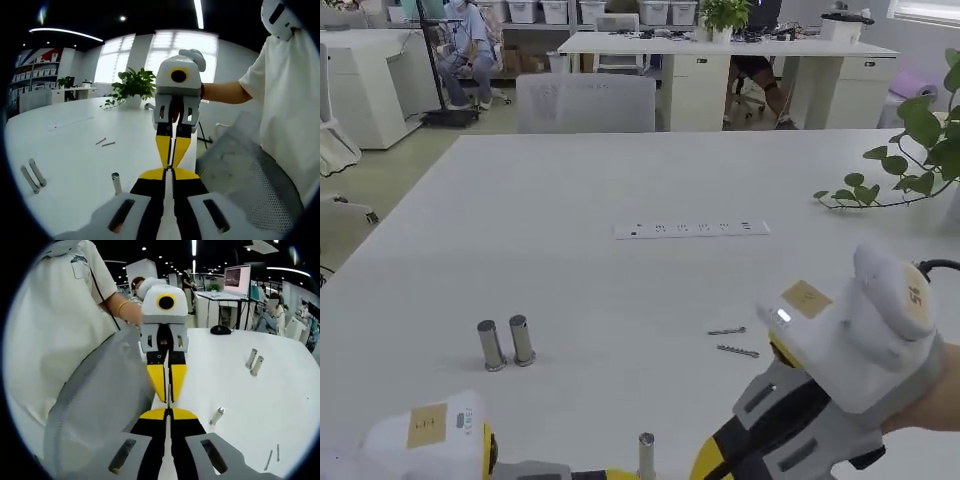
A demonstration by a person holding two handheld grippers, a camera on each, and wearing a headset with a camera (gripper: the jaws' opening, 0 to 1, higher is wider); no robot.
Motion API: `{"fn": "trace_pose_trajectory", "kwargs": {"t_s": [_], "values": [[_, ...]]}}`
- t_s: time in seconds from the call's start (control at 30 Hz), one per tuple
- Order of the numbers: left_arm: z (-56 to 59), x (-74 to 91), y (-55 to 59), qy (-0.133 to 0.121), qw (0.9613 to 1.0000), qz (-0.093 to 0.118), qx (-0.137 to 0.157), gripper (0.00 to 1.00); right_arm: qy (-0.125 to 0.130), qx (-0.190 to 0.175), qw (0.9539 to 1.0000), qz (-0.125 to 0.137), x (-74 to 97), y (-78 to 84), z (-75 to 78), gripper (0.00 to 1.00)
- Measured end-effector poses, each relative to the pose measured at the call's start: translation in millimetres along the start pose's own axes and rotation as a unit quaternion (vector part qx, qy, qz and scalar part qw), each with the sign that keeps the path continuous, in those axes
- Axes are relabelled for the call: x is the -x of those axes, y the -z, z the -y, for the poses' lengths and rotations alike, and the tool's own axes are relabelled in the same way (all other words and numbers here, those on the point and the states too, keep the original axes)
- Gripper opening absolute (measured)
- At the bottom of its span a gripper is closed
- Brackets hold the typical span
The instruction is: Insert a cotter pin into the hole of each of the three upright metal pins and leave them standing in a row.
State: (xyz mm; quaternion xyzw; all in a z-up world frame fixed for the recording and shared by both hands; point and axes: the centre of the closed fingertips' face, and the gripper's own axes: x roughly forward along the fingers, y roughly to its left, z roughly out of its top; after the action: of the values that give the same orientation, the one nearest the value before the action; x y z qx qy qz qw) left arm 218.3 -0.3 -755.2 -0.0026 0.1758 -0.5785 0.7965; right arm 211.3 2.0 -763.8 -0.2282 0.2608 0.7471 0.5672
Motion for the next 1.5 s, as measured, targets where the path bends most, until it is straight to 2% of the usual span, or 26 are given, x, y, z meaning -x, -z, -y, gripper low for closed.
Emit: {"fn": "trace_pose_trajectory", "kwargs": {"t_s": [0.13,0.33,0.53,0.63,0.8,1.13,1.2,1.37,1.5], "values": [[-2.1,0.2,0.1,-0.009,1.0000,0.001,0.001,0.10,0.005,-0.001,1.0000,-0.008,1.0,0.8,2.2,0.02],[-9.2,3.1,-0.2,-0.031,0.9995,0.005,0.000,0.22,0.020,-0.011,0.9988,-0.042,3.2,9.2,9.1,0.02],[-21.7,7.1,2.5,-0.064,0.9979,0.009,0.003,0.33,0.037,-0.031,0.9954,-0.083,8.1,17.7,18.1,0.03],[-25.4,8.1,3.8,-0.073,0.9973,0.010,0.004,0.38,0.042,-0.037,0.9941,-0.093,9.2,19.1,21.2,0.03],[-31.1,8.6,6.6,-0.081,0.9966,0.011,0.007,0.43,0.049,-0.043,0.9896,-0.128,9.8,26.5,26.5,0.03],[-43.5,9.7,4.3,-0.096,0.9951,0.022,0.000,0.45,0.050,-0.053,0.9809,-0.181,10.7,38.3,36.5,0.03],[-48.1,10.4,4.5,-0.104,0.9943,0.024,-0.002,0.44,0.051,-0.056,0.9775,-0.197,11.3,42.7,39.5,0.03],[-60.3,9.7,8.2,-0.119,0.9926,0.024,-0.004,0.41,0.046,-0.065,0.9744,-0.210,10.1,46.0,43.4,0.03],[-65.8,7.1,12.6,-0.121,0.9925,0.017,-0.005,0.38,0.046,-0.065,0.9718,-0.222,9.4,48.8,47.0,0.03]]}}
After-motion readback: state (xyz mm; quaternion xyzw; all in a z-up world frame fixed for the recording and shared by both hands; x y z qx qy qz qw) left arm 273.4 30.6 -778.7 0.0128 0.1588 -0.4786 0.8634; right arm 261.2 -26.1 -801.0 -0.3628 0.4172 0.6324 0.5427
